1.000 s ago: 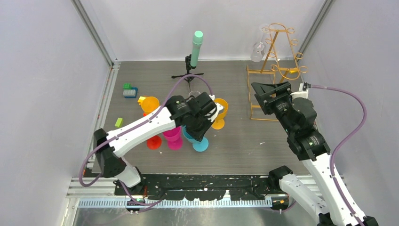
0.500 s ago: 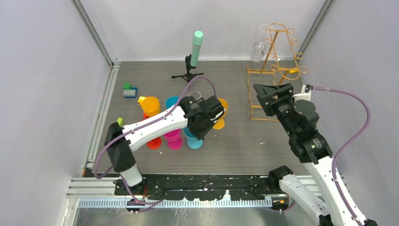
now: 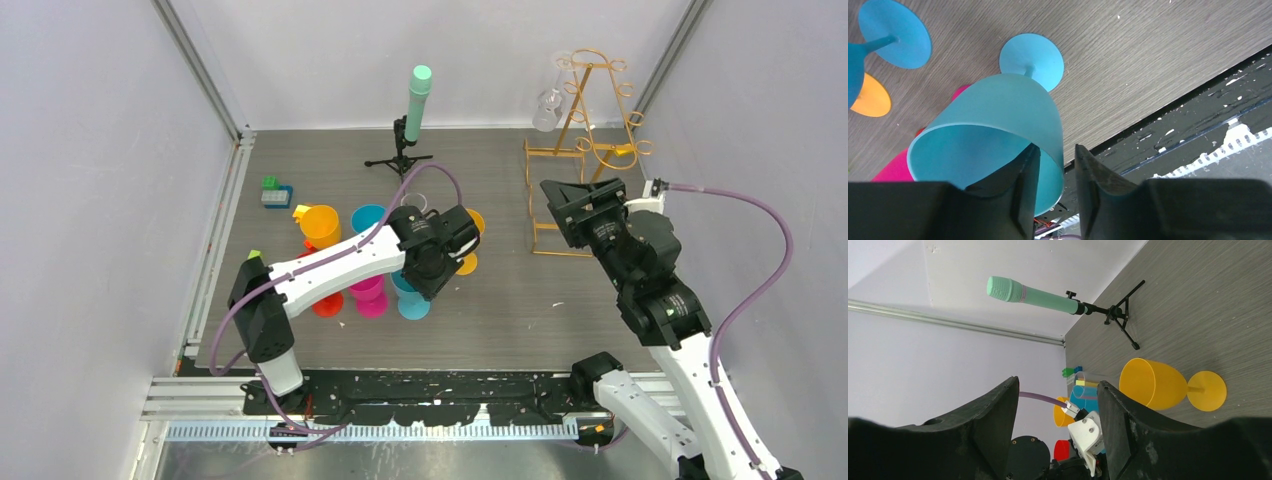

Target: Take the wine glass off the wine glass rack

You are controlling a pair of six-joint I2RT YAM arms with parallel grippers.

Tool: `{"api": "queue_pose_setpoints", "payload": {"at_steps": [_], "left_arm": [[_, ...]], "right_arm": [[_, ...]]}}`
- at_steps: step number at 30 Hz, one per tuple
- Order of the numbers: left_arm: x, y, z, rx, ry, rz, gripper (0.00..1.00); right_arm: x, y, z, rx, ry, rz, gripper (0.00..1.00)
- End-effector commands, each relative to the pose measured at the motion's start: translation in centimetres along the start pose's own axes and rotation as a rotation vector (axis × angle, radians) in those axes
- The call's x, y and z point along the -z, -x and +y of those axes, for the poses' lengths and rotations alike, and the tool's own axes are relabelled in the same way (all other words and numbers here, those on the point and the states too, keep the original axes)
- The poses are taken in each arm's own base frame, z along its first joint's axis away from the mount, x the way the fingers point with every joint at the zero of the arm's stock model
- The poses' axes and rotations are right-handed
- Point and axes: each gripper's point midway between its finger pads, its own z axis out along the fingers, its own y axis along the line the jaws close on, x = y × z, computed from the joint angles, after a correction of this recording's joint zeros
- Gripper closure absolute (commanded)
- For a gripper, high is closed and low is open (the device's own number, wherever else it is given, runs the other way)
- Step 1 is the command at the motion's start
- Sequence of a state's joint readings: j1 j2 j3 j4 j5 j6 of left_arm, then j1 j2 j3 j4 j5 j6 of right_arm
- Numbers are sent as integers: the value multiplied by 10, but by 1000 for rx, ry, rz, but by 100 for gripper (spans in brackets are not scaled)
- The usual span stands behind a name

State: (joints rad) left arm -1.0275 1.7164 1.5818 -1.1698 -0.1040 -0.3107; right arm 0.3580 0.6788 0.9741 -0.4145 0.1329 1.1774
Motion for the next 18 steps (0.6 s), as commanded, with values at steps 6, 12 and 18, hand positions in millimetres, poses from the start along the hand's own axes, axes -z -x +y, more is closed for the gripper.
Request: {"api": "queue_pose_setpoints", "payload": {"at_steps": [6,12,18], "left_arm": [[56,29,5,5,-16,-220,48],[119,45,14,13,-46,-469,23],[173,46,27,51,-78,-761,0]], "right_arm": [[4,17,53,86,77,-4,39],[-5,33,82,256,63,-15,39],[-36,69,96,640,-91,-62,38]]}}
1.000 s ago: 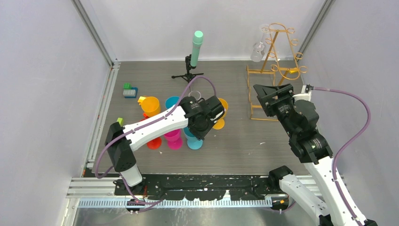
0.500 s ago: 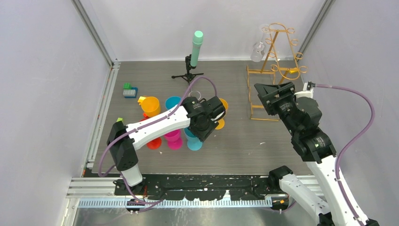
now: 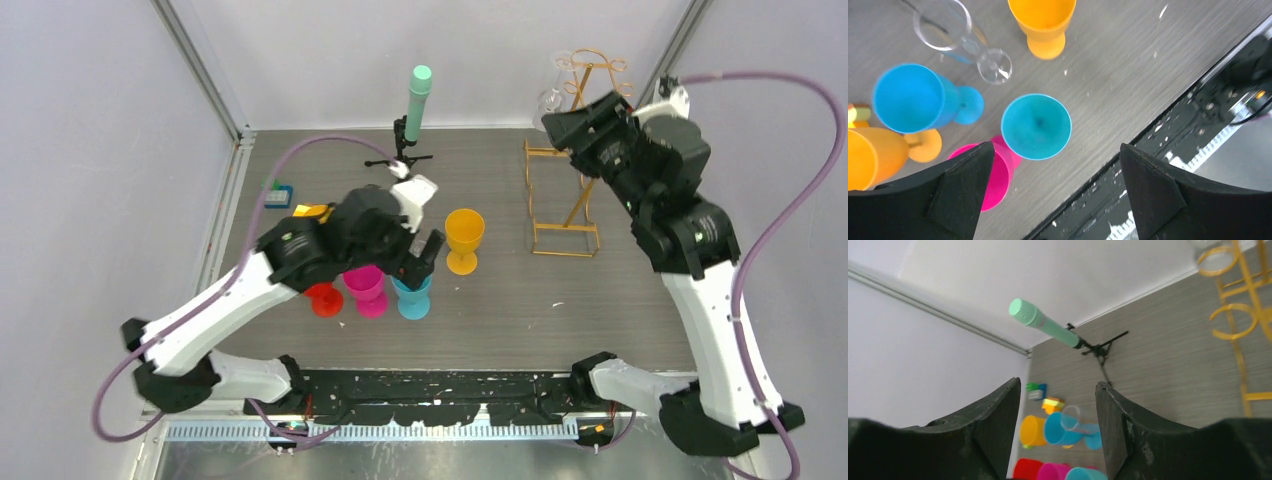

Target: Take the wine glass off the wine glass rack

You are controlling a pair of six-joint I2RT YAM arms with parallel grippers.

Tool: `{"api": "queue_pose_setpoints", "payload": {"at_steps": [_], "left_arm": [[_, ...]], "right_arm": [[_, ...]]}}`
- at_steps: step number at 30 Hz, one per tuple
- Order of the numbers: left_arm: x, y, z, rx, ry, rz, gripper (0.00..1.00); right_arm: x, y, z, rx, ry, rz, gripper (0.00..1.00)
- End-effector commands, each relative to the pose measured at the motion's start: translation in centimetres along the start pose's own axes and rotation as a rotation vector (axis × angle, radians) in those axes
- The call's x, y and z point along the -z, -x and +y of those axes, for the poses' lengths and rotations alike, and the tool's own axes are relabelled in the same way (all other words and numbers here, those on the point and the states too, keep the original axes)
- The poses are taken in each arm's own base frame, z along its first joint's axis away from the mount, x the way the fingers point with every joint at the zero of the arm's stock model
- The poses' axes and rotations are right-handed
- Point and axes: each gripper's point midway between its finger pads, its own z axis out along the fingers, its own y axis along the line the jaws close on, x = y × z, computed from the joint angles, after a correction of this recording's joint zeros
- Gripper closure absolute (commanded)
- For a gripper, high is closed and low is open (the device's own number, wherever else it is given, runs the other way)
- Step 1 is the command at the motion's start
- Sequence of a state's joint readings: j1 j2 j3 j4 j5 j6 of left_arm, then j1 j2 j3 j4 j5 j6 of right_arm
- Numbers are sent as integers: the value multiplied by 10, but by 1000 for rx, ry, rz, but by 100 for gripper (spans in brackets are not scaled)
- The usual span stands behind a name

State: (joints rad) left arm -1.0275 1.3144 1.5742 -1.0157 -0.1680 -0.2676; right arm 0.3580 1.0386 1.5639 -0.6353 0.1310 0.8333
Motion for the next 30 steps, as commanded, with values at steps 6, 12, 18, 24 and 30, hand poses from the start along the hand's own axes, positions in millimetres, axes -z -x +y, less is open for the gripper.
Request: {"api": "queue_pose_setpoints", "payload": {"at_steps": [6,12,18,24,30], "left_arm": [[53,29,11,36,-26,-340,0],[57,21,17,40,-6,-340,0],[50,13,19,50,4,-319,0],[48,11,23,56,29,-310,0],[46,9,25,63,42,-302,0]], "right_arm": [[-64,77,-29,719,-334,-146,33],[-123,88,-45,1036,-481,-78,34],[-186,81,-69,1210,-621,-12,40],[-220,76,-82,1336,-722,-22,40],[-249,68,-90,1401,-717,-23,40]]}}
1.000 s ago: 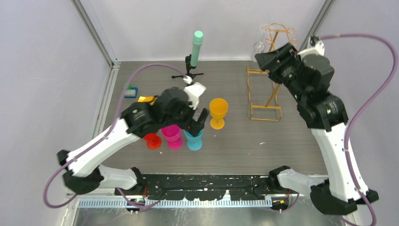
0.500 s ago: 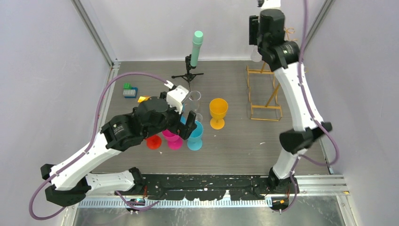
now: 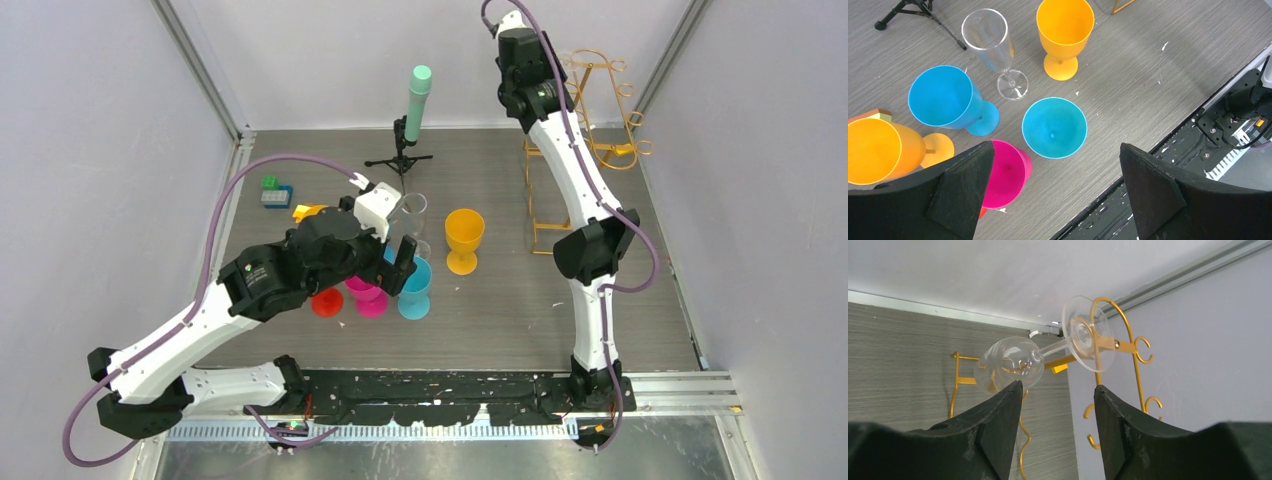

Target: Take the wine glass off the wine glass rack

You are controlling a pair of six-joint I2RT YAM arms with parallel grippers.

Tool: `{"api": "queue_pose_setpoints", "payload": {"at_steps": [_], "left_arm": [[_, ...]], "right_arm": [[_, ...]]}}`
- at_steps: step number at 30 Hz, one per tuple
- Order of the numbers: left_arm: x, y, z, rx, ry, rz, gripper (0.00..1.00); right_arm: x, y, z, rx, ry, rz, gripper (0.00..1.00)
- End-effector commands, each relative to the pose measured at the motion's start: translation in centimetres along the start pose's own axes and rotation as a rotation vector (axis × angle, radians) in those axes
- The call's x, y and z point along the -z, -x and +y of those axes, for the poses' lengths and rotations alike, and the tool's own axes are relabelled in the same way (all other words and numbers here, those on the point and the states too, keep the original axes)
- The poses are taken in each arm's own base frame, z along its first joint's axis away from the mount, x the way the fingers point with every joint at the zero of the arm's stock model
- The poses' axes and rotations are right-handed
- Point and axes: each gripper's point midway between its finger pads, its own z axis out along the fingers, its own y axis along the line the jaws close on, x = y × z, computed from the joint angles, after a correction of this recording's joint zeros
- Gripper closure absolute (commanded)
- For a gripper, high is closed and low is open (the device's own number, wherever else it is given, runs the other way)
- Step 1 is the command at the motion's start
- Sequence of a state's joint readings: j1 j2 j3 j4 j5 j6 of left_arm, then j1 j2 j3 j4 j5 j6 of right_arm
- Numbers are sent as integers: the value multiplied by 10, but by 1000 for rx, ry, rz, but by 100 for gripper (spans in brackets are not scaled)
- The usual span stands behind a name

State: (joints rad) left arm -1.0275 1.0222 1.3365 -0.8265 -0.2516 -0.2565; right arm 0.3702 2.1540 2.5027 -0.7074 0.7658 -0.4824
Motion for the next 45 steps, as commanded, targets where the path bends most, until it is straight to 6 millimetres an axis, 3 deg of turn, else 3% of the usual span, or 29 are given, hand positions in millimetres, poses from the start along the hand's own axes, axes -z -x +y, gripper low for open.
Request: {"api": "queue_pose_setpoints", "payload": {"at_steps": [1,9,13,20,22,24,26,35,45], "left_arm": [[2,12,2,25,15,-52,0],[6,6,6,37,31,-48,0],[7,1,9,60,48,-46,0],[8,-18,6,130,15,-49,0],[11,-20,0,142,-23,-49,0],[12,-27,-3,150,-48,-43,0],[10,-33,-2,154,-48,-58,0],[10,-42,4,118,-26,-38,0],[1,-44,2,114,-20,-10,0]], "right_arm": [[-1,30,-23,-10,-84,-92,40],[-19,37,-21,21,-113,-124,45],[-29,30,-22,45,-135,-106,60],[-31,29,-26,73,-148,-119,70],[-31,28,-25,85,-137,-125,76],[-32,27,-24,92,-135,-125,89],[-33,26,-22,105,-130,-125,93],[-31,30,-25,144,-150,-139,97],[-22,38,-47,171,-214,-142,100]]}}
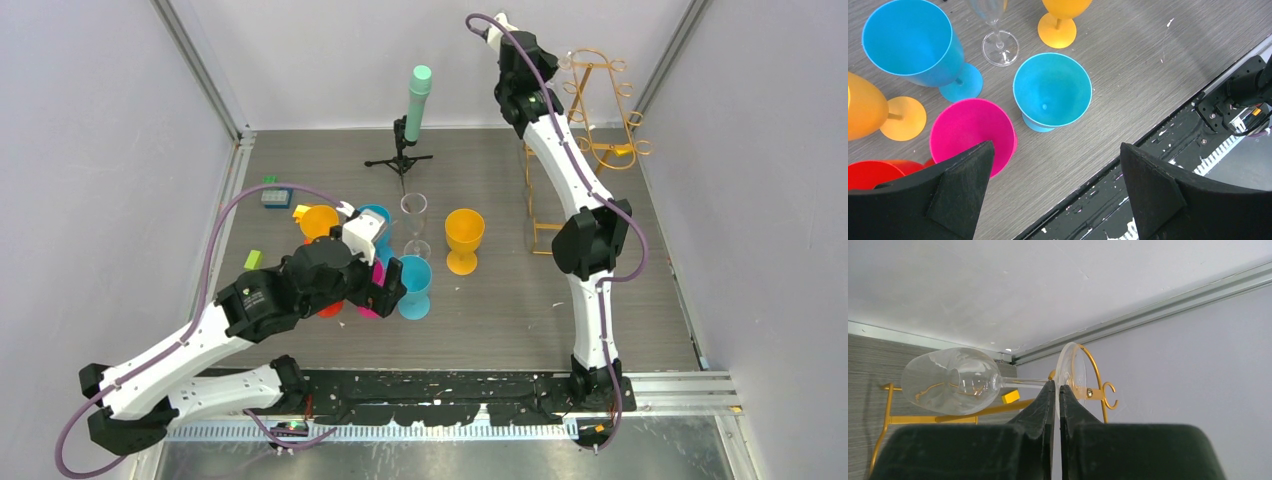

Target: Take the wine glass off the wine glass rack

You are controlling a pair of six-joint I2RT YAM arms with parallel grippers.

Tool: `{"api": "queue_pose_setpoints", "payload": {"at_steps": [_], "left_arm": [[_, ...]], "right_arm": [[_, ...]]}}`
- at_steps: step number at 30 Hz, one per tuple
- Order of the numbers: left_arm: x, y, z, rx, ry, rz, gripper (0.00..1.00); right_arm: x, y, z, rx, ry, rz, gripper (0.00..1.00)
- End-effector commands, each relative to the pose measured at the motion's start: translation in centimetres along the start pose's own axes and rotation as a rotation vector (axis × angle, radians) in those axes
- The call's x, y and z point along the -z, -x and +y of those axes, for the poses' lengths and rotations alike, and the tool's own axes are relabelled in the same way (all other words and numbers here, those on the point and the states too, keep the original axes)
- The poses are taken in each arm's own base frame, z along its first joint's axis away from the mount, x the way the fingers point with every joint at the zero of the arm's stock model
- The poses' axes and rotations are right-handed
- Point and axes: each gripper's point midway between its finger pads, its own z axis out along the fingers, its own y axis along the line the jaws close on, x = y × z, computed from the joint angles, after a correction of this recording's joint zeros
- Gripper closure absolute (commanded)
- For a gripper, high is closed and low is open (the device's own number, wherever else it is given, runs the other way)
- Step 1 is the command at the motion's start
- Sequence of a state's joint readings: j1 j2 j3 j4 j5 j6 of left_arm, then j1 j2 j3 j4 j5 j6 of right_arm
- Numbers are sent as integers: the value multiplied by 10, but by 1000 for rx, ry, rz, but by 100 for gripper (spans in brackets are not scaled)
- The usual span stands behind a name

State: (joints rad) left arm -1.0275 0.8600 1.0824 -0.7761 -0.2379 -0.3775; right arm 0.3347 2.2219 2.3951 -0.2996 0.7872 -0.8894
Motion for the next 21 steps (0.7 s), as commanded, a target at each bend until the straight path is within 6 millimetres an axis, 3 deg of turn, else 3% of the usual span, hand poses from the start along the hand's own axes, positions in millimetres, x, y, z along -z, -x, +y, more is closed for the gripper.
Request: {"api": "queue_pose_setpoints", "payload": {"at_steps": [1,10,21], "left_arm": [[2,15,-5,2,-18,-50,0],[4,20,-1,4,-1,-74,0],[5,18,4,-8,26,-69,0]], "right_arm": [[19,15,-50,-67,-78,-37,100],[42,32,-68,-113,-63,-85,100],[46,42,-77,-108,-103,-107,100]]}}
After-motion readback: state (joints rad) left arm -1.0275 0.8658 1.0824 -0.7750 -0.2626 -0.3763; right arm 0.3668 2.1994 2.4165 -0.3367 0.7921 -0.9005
